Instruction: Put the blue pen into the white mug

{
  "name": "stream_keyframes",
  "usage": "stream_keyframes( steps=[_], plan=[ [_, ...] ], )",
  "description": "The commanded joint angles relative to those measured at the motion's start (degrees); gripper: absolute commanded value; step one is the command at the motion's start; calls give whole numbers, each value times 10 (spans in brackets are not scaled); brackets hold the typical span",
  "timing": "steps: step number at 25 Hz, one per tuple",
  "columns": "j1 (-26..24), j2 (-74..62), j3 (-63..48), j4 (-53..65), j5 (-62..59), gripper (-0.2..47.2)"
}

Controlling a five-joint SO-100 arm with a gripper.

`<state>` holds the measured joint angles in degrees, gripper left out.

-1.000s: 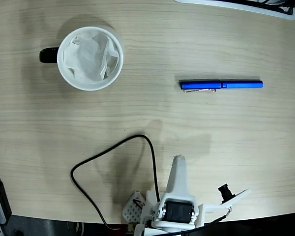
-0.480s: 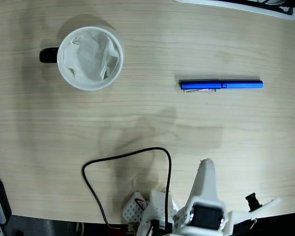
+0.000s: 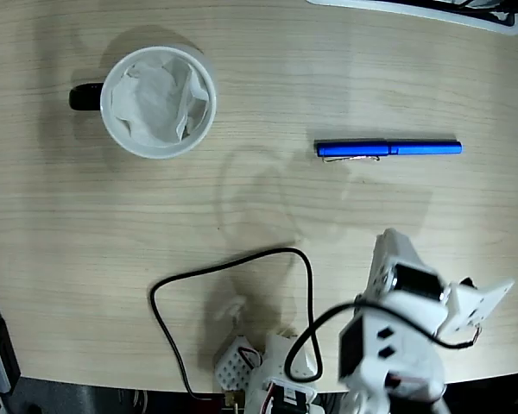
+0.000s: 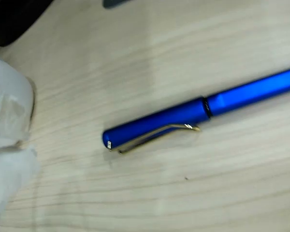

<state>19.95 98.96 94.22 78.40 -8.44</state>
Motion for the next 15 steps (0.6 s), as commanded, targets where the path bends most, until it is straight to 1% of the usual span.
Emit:
stream_keyframes(
  steps=[1,7,12,15],
  plan=[
    [5,-54,-76,13,-11,0],
    [2,-182,-171,76,-32,0],
    [-2,-239,-187,91,-93,2],
    [2,-261,-188,91,-124,52]
  ],
)
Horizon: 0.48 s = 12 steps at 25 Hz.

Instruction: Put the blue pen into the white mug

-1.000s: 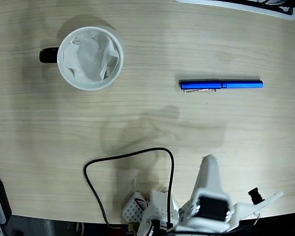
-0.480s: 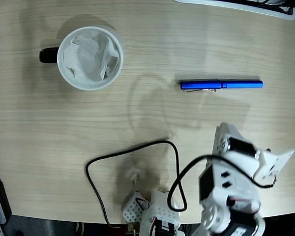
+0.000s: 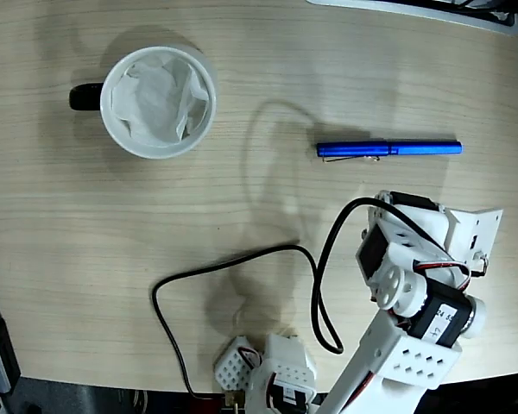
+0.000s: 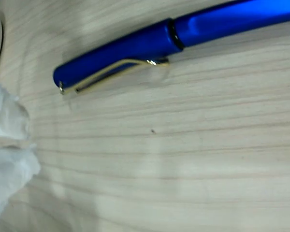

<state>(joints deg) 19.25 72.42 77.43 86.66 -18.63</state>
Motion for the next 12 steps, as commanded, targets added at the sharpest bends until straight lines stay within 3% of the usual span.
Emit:
stream_keyframes(
  steps=[1,9,12],
  plan=[
    [9,0,-20,8,-22,66],
    [-2,-20,-19,-19,-33,123],
    [-4,-33,-18,-47,-34,179]
  ],
)
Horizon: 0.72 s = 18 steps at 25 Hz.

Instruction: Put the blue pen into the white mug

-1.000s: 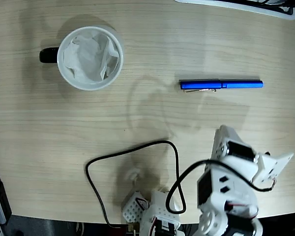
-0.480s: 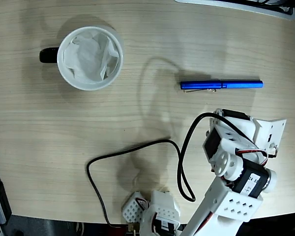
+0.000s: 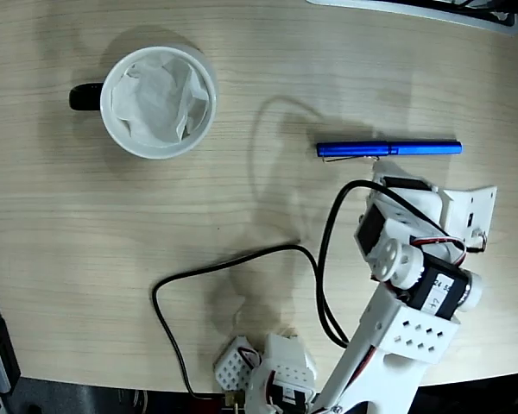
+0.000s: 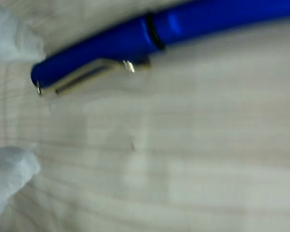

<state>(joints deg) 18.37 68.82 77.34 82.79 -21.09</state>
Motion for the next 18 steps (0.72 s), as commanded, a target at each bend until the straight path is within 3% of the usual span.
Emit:
stream_keyframes(
  steps=[1,6,18],
  plan=[
    [2,-1,-17,-17,-10,191],
    [-14,-11,-4,-38,-18,267],
    [-32,-22,34,-41,-23,265]
  ],
)
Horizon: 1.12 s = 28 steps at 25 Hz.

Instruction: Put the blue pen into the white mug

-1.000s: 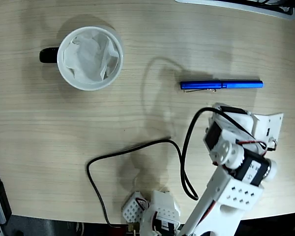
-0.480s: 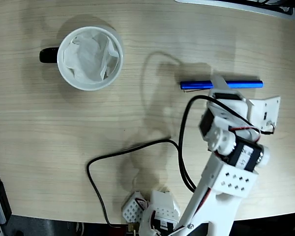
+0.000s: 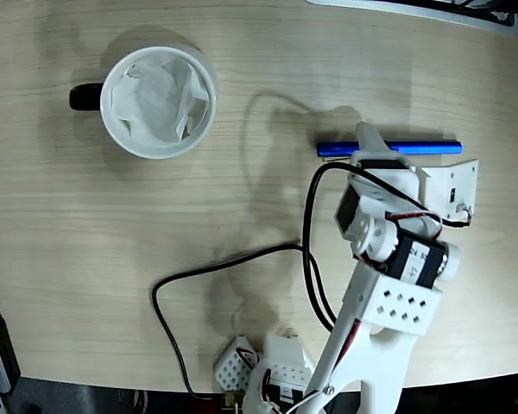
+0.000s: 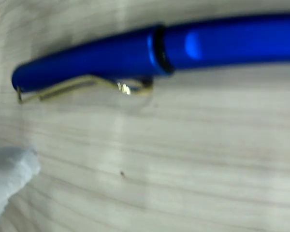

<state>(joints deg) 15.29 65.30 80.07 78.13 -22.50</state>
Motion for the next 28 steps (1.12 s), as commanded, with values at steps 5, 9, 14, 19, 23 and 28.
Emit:
stream_keyframes(
  steps=[5,9,14,19,23,28],
  plan=[
    [-2,2,18,-8,-9,265],
    [1,-12,18,-17,-9,265],
    [3,-28,18,-33,-9,253],
    [3,-40,18,-40,-9,217],
    [1,-42,18,-45,-9,167],
    [-2,-43,18,-52,-9,98]
  ],
)
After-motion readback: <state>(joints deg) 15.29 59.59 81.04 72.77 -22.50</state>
